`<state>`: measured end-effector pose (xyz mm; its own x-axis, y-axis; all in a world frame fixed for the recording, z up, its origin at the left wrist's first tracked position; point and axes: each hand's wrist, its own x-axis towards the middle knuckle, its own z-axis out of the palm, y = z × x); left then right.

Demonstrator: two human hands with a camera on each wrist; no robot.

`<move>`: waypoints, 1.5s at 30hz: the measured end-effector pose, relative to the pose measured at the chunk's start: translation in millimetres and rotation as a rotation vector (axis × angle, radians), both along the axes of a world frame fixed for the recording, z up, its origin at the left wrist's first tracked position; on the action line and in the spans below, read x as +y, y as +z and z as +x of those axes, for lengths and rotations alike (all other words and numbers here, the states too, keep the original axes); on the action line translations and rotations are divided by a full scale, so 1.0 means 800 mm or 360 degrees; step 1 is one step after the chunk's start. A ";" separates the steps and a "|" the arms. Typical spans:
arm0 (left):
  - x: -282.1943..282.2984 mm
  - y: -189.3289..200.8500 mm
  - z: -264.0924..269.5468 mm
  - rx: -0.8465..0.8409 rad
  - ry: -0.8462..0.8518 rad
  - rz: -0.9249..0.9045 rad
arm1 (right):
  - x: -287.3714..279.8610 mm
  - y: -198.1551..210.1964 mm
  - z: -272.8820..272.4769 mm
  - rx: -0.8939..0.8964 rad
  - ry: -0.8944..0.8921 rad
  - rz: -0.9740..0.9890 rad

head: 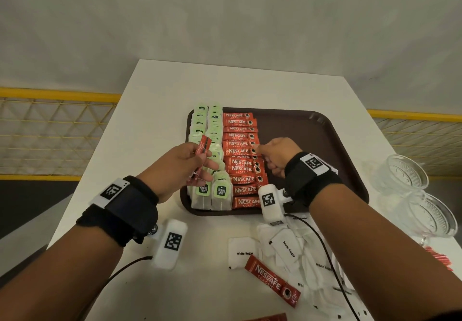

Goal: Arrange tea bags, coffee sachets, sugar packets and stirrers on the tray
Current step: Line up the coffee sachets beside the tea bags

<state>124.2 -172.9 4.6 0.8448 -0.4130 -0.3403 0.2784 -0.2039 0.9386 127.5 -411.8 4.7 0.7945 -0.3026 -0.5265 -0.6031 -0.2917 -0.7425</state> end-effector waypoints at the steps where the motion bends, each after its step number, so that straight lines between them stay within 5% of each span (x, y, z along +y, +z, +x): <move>1: 0.000 0.000 0.000 -0.0026 -0.0031 0.0015 | 0.006 0.009 -0.003 -0.0094 0.0044 0.0032; 9: -0.018 -0.002 0.000 -0.0627 -0.0239 0.0438 | 0.048 0.039 -0.014 -0.0325 0.0551 0.0052; 17: 0.002 -0.008 0.000 -0.0398 0.0019 0.0172 | 0.031 0.025 -0.030 -0.0505 0.0354 0.0334; 24: -0.002 -0.010 -0.004 -0.0453 0.0161 0.0190 | 0.018 0.020 -0.033 -0.0392 0.0179 0.0495; 31: 0.004 -0.010 -0.017 -0.0542 0.0108 0.0393 | -0.011 -0.001 -0.034 -0.0206 -0.0156 0.0255; 45: 0.012 -0.007 -0.052 -0.0471 -0.0036 0.0441 | -0.002 0.002 -0.014 0.0130 0.0015 -0.0290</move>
<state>82.8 -163.1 -1.1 0.9148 -0.3593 -0.1846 -0.0032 -0.4634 0.8861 116.0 -413.1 6.1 0.7545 -0.3918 -0.5266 -0.6560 -0.4226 -0.6254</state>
